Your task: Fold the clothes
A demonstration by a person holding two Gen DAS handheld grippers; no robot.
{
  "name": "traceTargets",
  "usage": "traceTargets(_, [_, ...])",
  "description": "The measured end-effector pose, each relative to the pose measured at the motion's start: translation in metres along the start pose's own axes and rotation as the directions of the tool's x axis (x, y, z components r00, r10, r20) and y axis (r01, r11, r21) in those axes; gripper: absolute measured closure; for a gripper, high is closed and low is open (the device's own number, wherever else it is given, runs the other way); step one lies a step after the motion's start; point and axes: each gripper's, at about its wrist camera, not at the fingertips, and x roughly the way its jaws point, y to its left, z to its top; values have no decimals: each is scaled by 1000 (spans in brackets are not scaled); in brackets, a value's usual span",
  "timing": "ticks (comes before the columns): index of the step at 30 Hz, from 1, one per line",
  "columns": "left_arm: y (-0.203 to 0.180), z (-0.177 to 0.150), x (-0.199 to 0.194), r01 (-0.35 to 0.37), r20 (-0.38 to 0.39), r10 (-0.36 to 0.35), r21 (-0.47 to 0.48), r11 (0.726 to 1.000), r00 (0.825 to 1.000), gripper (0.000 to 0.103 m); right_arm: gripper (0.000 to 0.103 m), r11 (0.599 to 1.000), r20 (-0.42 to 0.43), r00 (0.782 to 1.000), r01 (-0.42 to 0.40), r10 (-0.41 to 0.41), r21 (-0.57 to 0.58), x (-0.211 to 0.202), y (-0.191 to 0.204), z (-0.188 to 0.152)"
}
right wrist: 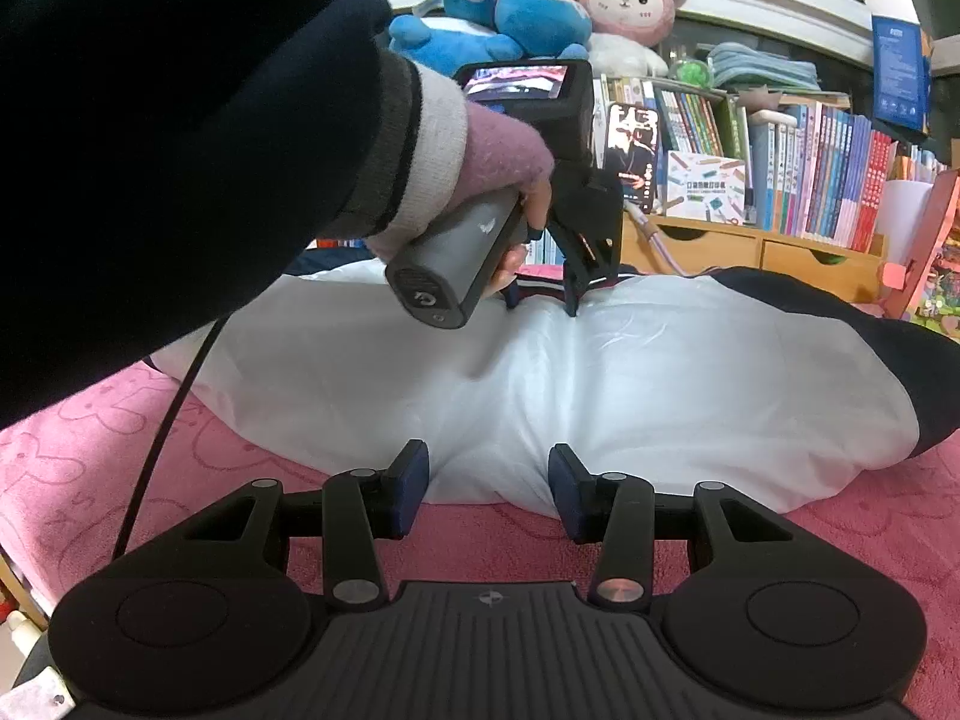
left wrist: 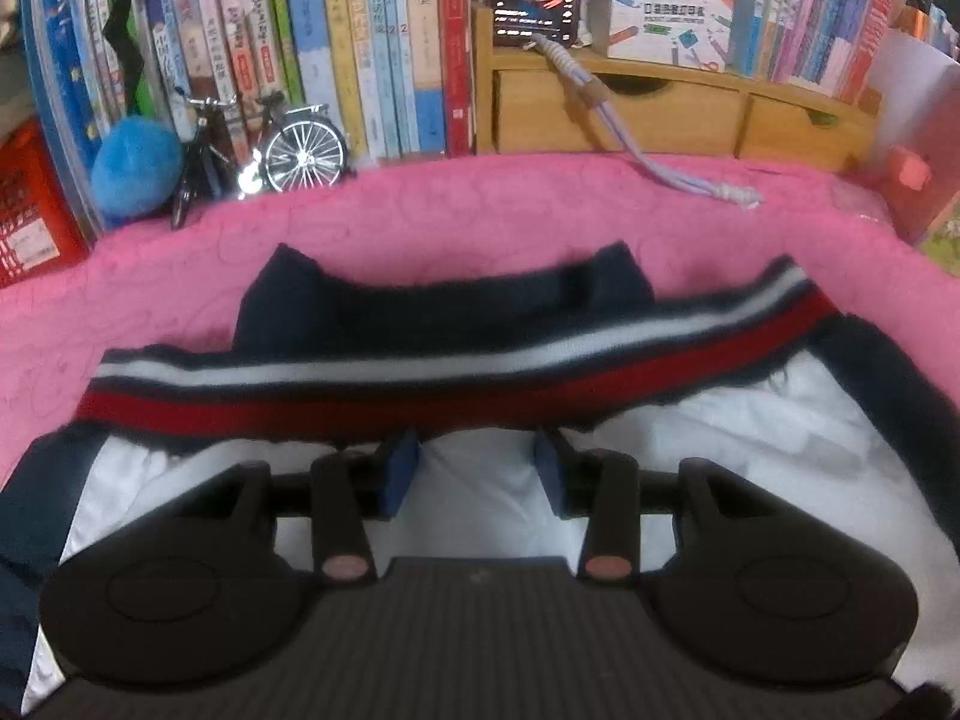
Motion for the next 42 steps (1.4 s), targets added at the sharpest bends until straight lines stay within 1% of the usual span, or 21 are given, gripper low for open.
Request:
traceTargets(2, [2, 0, -4, 2, 9, -2, -6, 1000, 1000, 61, 58, 1000, 3, 1000, 0, 0, 0, 0, 0, 0])
traceTargets(4, [3, 2, -11, 1, 25, 0, -19, 1000, 1000, 62, 56, 1000, 7, 1000, -20, 20, 13, 0, -4, 0])
traceTargets(6, [4, -1, -30, 7, 85, -5, -18, 1000, 996, 63, 54, 999, 12, 999, -41, 41, 26, 1, -9, 1])
traceTargets(8, [3, -8, -55, 45, 142, -45, 1, 999, 989, 63, 51, 993, 40, 996, -84, 81, 85, -5, -21, 1])
traceTargets(10, [3, -24, -82, 78, 190, -80, 23, 997, 979, 63, 48, 989, 92, 993, -90, 79, 116, -15, -34, 3])
traceTargets(12, [4, -46, -108, 94, 240, -100, 33, 995, 966, 62, 44, 988, 143, 988, -77, 58, 132, -25, -47, 7])
traceTargets(14, [2, -71, -129, 95, 281, -99, 30, 995, 954, 62, 42, 984, 181, 983, -38, 7, 172, -34, -65, 11])
traceTargets(16, [-3, -101, -144, 81, 310, -81, 12, 997, 947, 62, 41, 973, 190, 980, 14, -59, 229, -40, -84, 12])
traceTargets(18, [-9, -131, -155, 67, 332, -58, -14, 998, 941, 62, 40, 956, 171, 978, 68, -121, 285, -41, -101, 14])
traceTargets(20, [-17, -156, -159, 74, 338, -55, -46, 996, 940, 62, 40, 931, 135, 973, 133, -188, 339, -39, -119, 14])
traceTargets(23, [-30, -172, -158, 73, 321, -57, -37, 997, 945, 62, 40, 900, 87, 964, 198, -250, 387, -35, -139, 12])
traceTargets(26, [-37, -176, -151, 63, 294, -55, -20, 998, 954, 62, 40, 876, 57, 964, 209, -258, 434, -37, -151, 5])
traceTargets(28, [-40, -179, -147, 47, 284, -39, -21, 999, 958, 61, 38, 861, 46, 964, 211, -261, 463, -37, -160, 0])
traceTargets(31, [-43, -188, -143, 9, 292, -4, -17, 1000, 956, 60, 38, 848, 35, 956, 241, -291, 472, -39, -166, -3])
traceTargets(35, [-49, -193, -141, -18, 303, 23, -22, 1000, 953, 60, 38, 827, 25, 945, 271, -325, 493, -40, -171, -6])
traceTargets(38, [-53, -196, -139, -27, 313, 32, -20, 999, 949, 58, 36, 819, 9, 950, 265, -313, 510, -39, -176, -9])
traceTargets(42, [-55, -197, -138, -34, 323, 41, -27, 999, 946, 58, 36, 801, -21, 967, 222, -253, 557, -31, -185, -12])
